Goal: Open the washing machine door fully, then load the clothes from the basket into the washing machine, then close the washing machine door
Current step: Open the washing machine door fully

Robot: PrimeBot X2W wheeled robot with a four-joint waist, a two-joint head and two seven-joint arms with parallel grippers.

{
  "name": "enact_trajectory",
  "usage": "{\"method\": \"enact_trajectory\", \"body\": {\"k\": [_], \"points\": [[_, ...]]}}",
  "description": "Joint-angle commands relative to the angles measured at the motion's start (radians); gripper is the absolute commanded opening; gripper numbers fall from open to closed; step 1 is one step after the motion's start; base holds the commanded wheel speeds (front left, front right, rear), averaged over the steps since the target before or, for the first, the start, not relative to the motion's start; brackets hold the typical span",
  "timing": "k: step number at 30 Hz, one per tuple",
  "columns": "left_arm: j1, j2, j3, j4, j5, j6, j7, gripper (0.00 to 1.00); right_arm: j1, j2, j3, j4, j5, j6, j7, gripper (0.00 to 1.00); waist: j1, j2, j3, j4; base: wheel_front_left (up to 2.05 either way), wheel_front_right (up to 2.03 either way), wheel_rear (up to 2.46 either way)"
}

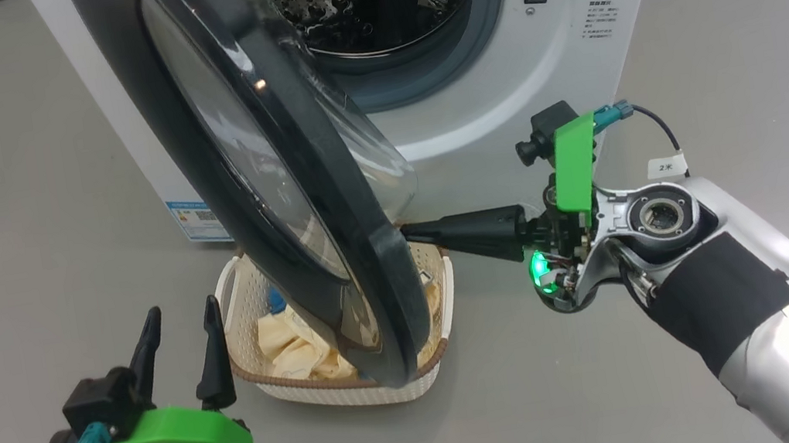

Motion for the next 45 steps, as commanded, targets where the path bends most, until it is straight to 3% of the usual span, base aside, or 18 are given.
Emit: {"method": "enact_trajectory", "body": {"k": [1, 18, 25, 32, 33, 34, 35, 36, 37, 45], "points": [[-0.014, 0.026, 0.031, -0.024, -0.009, 0.001, -0.011, 1.0, -0.006, 0.022, 0.026, -0.04, 0.026, 0.012, -0.016, 0.0, 0.0, -0.0001, -0.007, 0.001, 0.0, 0.0, 0.0], [0.007, 0.039, 0.025, -0.011, -0.009, 0.001, -0.011, 1.0, -0.001, 0.022, 0.243, -0.102, 0.189, 0.012, -0.126, 0.0, 0.0, -0.0001, -0.034, -0.002, 0.0, 0.0, 0.0], [0.017, 0.043, 0.027, -0.005, -0.01, 0.001, -0.011, 1.0, 0.012, 0.022, 0.263, -0.102, 0.2, 0.012, -0.157, 0.0, 0.0, -0.0001, -0.054, -0.003, 0.0, 0.0, 0.0], [0.022, 0.047, 0.03, -0.004, -0.014, 0.001, -0.011, 1.0, 0.021, 0.022, 0.22, -0.083, 0.167, 0.012, -0.196, 0.0, 0.0, -0.0001, -0.065, -0.008, 0.0, 0.0, 0.0], [0.023, 0.048, 0.031, -0.004, -0.014, 0.001, -0.011, 1.0, 0.023, 0.022, 0.21, -0.081, 0.156, 0.012, -0.2, 0.06, 0.0, -0.0001, -0.066, -0.009, 0.0, 0.0, 0.0], [0.024, 0.049, 0.033, -0.005, -0.014, 0.001, -0.011, 1.0, 0.026, 0.022, 0.195, -0.081, 0.142, 0.012, -0.211, 0.26, 0.0, -0.0001, -0.068, -0.011, 0.0, 0.0, 0.0], [0.026, 0.049, 0.034, -0.005, -0.015, 0.001, -0.011, 1.0, 0.029, 0.022, 0.18, -0.082, 0.124, 0.012, -0.226, 0.52, 0.0, -0.0001, -0.07, -0.013, 0.0, 0.0, 0.0], [0.027, 0.05, 0.036, -0.005, -0.015, 0.001, -0.011, 1.0, 0.034, 0.022, 0.164, -0.086, 0.103, 0.012, -0.24, 0.86, 0.0, -0.0001, -0.07, -0.015, 0.0, 0.0, 0.0], [0.027, 0.05, 0.038, -0.006, -0.016, 0.001, -0.011, 1.0, 0.039, 0.022, 0.147, -0.092, 0.077, 0.012, -0.259, 1.0, 0.0, -0.0001, -0.071, -0.017, 0.0, 0.0, 0.0], [0.029, 0.06, 0.05, -0.011, -0.022, 0.001, -0.011, 1.0, 0.124, 0.016, 0.047, -0.172, -0.126, 0.012, -0.377, 1.0, 0.0, -0.0001, -0.075, -0.036, 0.0, 0.0, 0.0]]}}
